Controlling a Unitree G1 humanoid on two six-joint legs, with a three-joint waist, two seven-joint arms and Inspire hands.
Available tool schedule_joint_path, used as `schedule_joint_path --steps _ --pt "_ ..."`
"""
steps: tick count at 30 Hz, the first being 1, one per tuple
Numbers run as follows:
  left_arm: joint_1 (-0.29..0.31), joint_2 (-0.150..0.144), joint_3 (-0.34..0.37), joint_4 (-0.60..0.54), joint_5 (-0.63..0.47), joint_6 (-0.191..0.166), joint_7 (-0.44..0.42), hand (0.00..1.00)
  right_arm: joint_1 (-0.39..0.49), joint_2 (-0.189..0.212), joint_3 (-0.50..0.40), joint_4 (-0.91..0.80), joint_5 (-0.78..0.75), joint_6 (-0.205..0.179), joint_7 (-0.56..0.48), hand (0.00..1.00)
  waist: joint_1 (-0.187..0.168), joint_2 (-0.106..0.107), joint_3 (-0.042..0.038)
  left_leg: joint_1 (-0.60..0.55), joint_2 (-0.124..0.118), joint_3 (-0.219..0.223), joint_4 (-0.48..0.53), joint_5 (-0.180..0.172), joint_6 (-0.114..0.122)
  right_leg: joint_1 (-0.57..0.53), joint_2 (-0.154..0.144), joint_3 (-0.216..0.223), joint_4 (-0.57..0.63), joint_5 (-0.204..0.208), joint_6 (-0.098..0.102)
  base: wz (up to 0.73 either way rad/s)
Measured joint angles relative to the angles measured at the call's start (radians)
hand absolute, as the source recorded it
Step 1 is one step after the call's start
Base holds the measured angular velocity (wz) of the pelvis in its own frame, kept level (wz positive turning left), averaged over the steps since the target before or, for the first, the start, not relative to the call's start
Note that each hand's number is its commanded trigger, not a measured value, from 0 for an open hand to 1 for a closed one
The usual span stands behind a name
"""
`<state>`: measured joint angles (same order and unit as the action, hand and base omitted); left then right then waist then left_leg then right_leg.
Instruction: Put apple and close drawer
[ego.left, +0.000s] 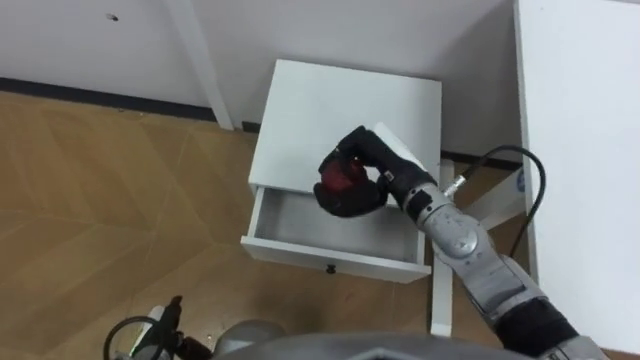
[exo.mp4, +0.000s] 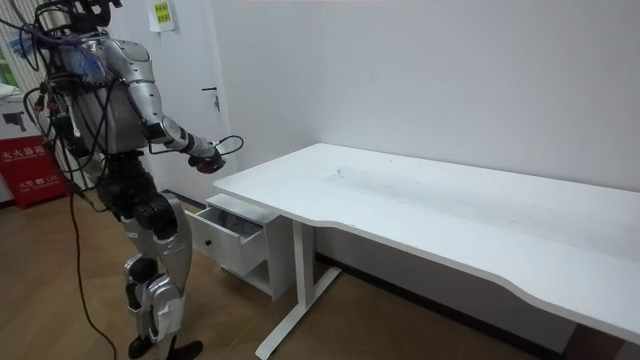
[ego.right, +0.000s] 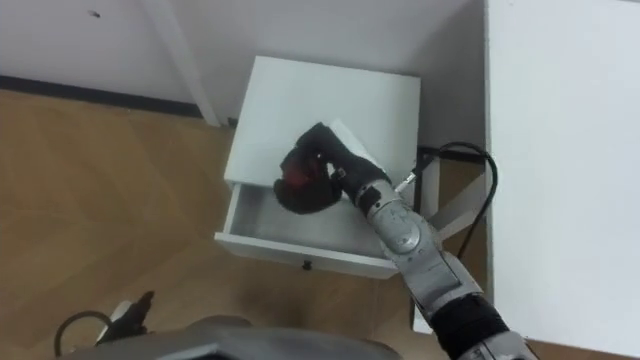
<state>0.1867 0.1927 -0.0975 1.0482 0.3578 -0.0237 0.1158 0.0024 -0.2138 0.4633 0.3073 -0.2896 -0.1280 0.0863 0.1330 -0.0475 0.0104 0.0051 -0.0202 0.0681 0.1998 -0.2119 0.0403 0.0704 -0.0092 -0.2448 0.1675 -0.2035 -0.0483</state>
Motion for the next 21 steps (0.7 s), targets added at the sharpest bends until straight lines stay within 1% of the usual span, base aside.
schedule_joint_path --steps 2,4,5,6,9,12,21 --pt "-0.007 -0.002 -0.008 0.000 0.000 0.002 -0.003 0.00 0.002 0.000 0.006 0.029 0.000 0.000 0.004 1.00 0.000 0.000 0.0008 -0.006 -0.002 -0.009 0.000 0.000 0.000 -0.002 -0.001 -0.006 0.000 0.000 0.000 0.14" --pt "-0.014 -0.002 -0.007 0.000 0.000 0.002 -0.013 0.00 0.004 0.001 0.006 0.042 0.000 0.018 0.005 0.12 0.001 -0.001 0.0013 -0.019 -0.003 -0.014 0.005 0.000 0.001 -0.011 -0.002 -0.009 0.000 0.000 0.000 0.10" --pt "-0.015 -0.002 -0.007 0.000 0.000 0.002 -0.018 0.00 0.004 0.000 0.006 0.046 0.000 0.021 0.005 0.00 0.004 -0.002 0.0009 -0.031 -0.004 -0.015 0.007 0.000 0.001 -0.021 -0.003 -0.010 0.000 0.000 0.000 0.00" --pt "-0.016 -0.002 -0.008 0.000 0.000 0.003 -0.021 0.00 0.004 0.000 0.007 0.050 -0.001 0.021 0.005 0.00 0.006 -0.003 0.0019 -0.036 -0.005 -0.015 0.007 0.001 0.001 -0.026 -0.003 -0.009 0.000 0.000 0.000 0.00" --pt "-0.016 -0.002 -0.024 0.000 0.000 0.004 -0.022 0.00 0.002 0.002 0.015 0.068 -0.012 0.021 0.005 0.00 0.010 -0.005 0.0009 -0.050 -0.006 -0.017 0.009 0.001 0.002 -0.039 -0.004 -0.010 0.000 0.000 0.000 0.00" --pt "-0.017 -0.002 -0.025 -0.002 0.000 0.004 -0.022 0.00 0.003 0.002 0.025 0.071 -0.033 0.023 0.005 0.00 0.009 -0.004 0.0010 -0.053 -0.007 -0.021 0.011 0.001 0.002 -0.039 -0.005 -0.018 -0.001 0.000 0.000 0.03" --pt "-0.020 -0.002 -0.024 -0.007 0.006 0.004 -0.025 0.00 0.005 -0.001 0.025 0.076 -0.031 0.023 0.004 0.00 0.010 -0.004 0.0009 -0.065 -0.009 -0.032 0.017 0.001 0.002 -0.042 -0.006 -0.034 -0.001 0.000 0.000 0.06"
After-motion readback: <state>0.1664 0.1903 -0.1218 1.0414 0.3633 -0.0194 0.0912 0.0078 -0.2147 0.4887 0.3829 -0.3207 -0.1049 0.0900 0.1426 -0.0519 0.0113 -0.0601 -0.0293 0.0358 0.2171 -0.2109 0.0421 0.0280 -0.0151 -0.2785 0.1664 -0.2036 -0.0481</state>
